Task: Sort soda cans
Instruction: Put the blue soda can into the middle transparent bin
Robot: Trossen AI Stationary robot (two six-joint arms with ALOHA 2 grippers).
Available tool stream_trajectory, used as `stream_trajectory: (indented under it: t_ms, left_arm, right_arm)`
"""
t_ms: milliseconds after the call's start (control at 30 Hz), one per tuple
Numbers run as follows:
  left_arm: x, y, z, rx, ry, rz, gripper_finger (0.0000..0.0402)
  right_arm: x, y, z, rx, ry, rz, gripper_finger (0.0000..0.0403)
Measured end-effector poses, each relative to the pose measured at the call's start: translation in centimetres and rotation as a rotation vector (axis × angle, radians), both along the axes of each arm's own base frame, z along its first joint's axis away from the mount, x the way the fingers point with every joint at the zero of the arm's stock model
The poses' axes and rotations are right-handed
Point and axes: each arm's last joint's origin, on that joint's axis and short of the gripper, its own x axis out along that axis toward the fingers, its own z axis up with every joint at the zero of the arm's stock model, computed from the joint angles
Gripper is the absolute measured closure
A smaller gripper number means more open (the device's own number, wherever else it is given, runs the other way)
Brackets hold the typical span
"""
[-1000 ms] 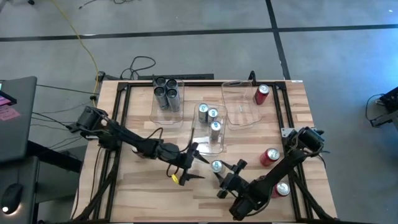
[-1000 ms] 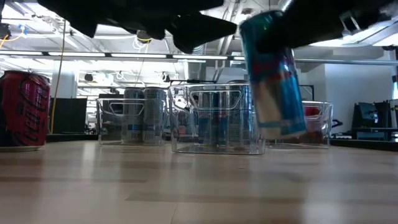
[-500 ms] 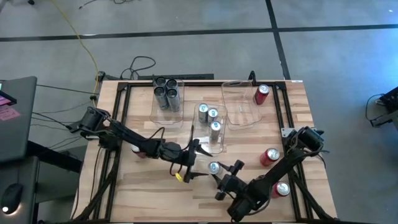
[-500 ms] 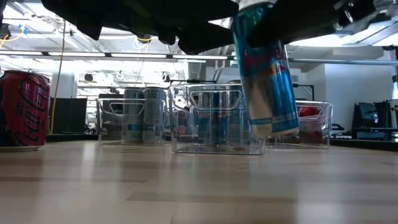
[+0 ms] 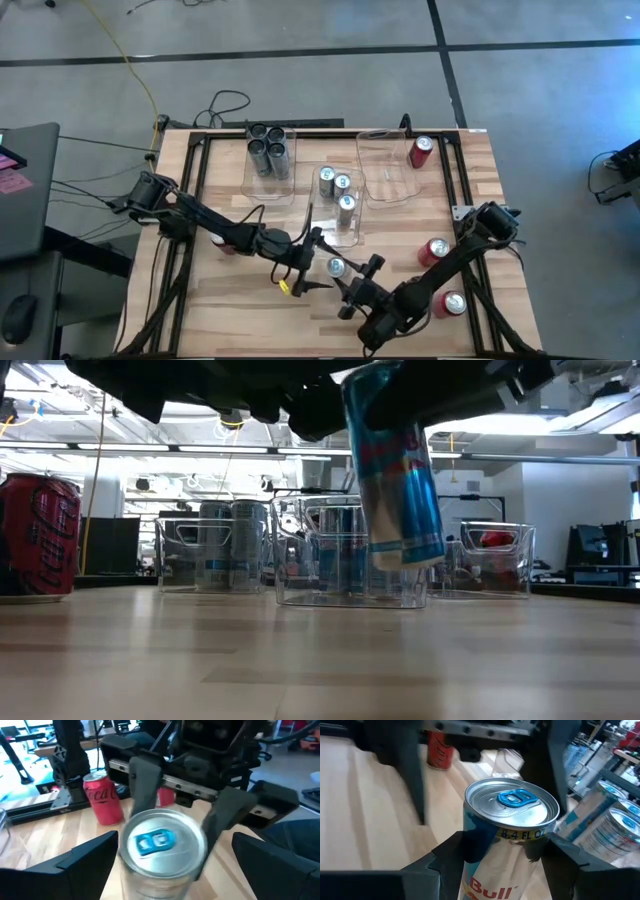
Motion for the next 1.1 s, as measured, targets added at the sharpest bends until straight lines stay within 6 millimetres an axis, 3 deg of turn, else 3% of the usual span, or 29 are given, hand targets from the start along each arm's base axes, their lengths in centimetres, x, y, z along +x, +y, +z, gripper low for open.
stream_trajectory:
  t_ms: [300, 733, 1100]
  left_arm:
    - [0.07, 0.1, 0.32, -0.009, -0.032, 0.03, 0.003]
    - [0.04, 0.07, 0.19, 0.017, -0.025, 0.028, 0.0134]
    - [0.0, 0.06, 0.33, -0.036, -0.017, 0.033, 0.0146]
  right_arm:
    - [0.72, 0.33, 0.48, -0.004, -0.011, 0.04, 0.0176]
    - [0.88, 0.14, 0.49, 0.0, -0.013, 0.036, 0.017]
    - [0.88, 0.35, 0.6, 0.04, -0.046, 0.031, 0.0168]
